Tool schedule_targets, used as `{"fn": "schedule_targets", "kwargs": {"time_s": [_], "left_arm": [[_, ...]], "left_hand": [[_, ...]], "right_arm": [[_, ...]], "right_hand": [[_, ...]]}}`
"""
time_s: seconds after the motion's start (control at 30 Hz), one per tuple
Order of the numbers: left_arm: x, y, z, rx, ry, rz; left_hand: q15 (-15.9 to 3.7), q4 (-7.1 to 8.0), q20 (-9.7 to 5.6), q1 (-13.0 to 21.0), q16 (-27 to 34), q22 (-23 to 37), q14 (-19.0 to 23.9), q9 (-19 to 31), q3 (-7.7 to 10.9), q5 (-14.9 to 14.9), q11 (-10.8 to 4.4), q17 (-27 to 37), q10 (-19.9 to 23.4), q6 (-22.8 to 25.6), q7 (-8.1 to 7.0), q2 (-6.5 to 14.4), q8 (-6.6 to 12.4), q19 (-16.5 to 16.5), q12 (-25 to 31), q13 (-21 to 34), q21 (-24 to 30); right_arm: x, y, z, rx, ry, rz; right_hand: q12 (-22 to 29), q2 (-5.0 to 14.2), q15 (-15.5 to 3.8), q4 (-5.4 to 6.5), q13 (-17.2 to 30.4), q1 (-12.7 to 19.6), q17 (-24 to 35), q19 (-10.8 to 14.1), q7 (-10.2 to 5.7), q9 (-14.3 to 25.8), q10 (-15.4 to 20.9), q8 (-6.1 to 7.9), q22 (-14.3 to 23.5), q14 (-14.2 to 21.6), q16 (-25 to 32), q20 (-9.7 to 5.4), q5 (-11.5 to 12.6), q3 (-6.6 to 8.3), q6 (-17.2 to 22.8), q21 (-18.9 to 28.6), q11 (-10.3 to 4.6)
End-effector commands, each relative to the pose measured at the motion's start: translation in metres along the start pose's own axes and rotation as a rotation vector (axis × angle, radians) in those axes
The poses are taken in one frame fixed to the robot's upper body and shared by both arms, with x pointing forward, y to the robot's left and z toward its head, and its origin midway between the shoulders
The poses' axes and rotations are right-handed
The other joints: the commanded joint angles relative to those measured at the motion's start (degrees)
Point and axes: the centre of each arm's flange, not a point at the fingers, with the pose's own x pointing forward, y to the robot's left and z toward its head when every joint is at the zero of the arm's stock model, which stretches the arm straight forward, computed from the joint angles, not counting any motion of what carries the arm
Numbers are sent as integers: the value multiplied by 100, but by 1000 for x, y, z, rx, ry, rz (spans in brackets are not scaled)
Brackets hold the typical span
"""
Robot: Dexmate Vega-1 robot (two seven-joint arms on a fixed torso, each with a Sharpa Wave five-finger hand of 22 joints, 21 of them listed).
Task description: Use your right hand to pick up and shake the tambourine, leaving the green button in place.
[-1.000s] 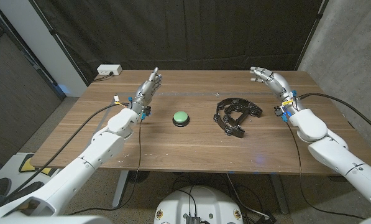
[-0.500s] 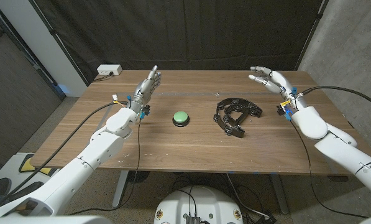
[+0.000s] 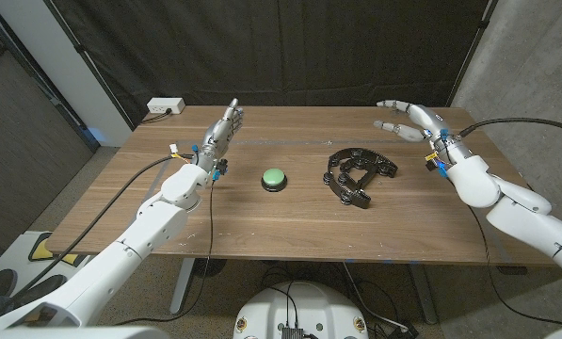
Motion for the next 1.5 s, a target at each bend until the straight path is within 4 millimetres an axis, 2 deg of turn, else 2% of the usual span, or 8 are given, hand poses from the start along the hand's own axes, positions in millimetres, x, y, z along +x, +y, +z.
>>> {"fn": "schedule_targets", "kwargs": {"time_s": [0.03, 0.5, 0.6, 0.67, 0.73, 0.9, 1.07, 1.5], "left_arm": [[-5, -1, 2, 6, 9, 10], [-9, -4, 0, -2, 18, 18], [-11, -4, -2, -2, 26, 20], [-12, -4, -2, -2, 32, 23], [-13, -4, -3, -3, 36, 26], [-13, -5, -3, 0, 40, 25], [-13, -6, -1, 3, 42, 22], [-15, -7, -2, 0, 37, 28]], "left_hand": [[33, 20, 39, 31, -19, 9, 11, 20, -22, -14, 21, 23, -1, 64, -17, 26, -16, 10, -22, 14, -27], [8, 17, 93, 52, -32, 10, 36, 24, -35, -21, -40, 23, -58, 76, -68, 47, -44, -19, -73, 18, -69], [-16, 17, 93, 55, -36, 10, 36, 25, -37, -22, -51, 24, -58, 78, -70, 51, -49, -18, -78, 18, -74], [-16, 17, 94, 56, -38, 10, 35, 25, -37, -23, -57, 24, -54, 79, -71, 53, -51, -18, -79, 19, -76], [-17, 17, 95, 58, -38, 11, 37, 25, -38, -23, -67, 24, -60, 80, -74, 56, -53, -17, -83, 19, -78], [-21, 16, 94, 65, -41, 11, 41, 26, -37, -25, -66, 25, -56, 90, -85, 67, -56, -15, -88, 19, -84], [-20, 15, 85, 77, -45, 12, 44, 27, -34, -27, -70, 25, -54, 92, -91, 84, -64, -11, -95, 20, -91], [-29, 9, 75, 110, -49, 13, 65, 29, -25, -33, -62, 26, -44, 104, -98, 126, -80, -6, -108, 22, -108]], "right_arm": [[2, -4, 6, -159, -43, 85], [7, 1, 20, -375, -149, 191], [6, 1, 21, -379, -158, 209], [6, 1, 21, -382, -168, 217], [5, 2, 22, -379, -179, 221], [6, 5, 25, -426, -220, 250], [6, 6, 27, -491, -253, 291], [7, 15, 25, -586, -266, 411]], "right_hand": [[2, 24, -484, 0, 15, 155, 11, 53, -68, 16, 64, 29, 20, 41, -25, -653, 29, 78, 128, -38, 8], [-46, 116, -474, 18, 12, 454, 22, 39, -200, 9, 24, -16, 27, 9, -36, -641, 1, 223, 151, -124, -112], [-45, 133, -564, 55, 13, 610, 40, 387, -176, 8, 90, -40, 40, 357, 80, -691, -54, 297, 186, -53, -88], [40, 144, -682, 97, 20, 693, 62, 684, -20, 10, 375, 26, 58, 609, 128, -826, -126, 342, 470, 7, 16], [113, 180, -764, 120, 24, 755, 80, 905, 2, 9, 633, 53, 67, 840, 178, -903, -173, 386, 658, 51, 29], [165, 184, -749, 135, 21, 798, 84, 1160, 72, 10, 866, 56, 73, 1098, 224, -925, -223, 411, 801, 108, 99], [96, 200, -780, 119, 18, 877, 79, 1089, 13, 13, 770, -10, 72, 970, 131, -946, -245, 451, 712, 48, 22], [-84, 131, -615, 147, 30, 897, 82, 712, 84, 21, 459, -170, 66, 478, -62, -812, -280, 452, 408, -204, 67]]}}
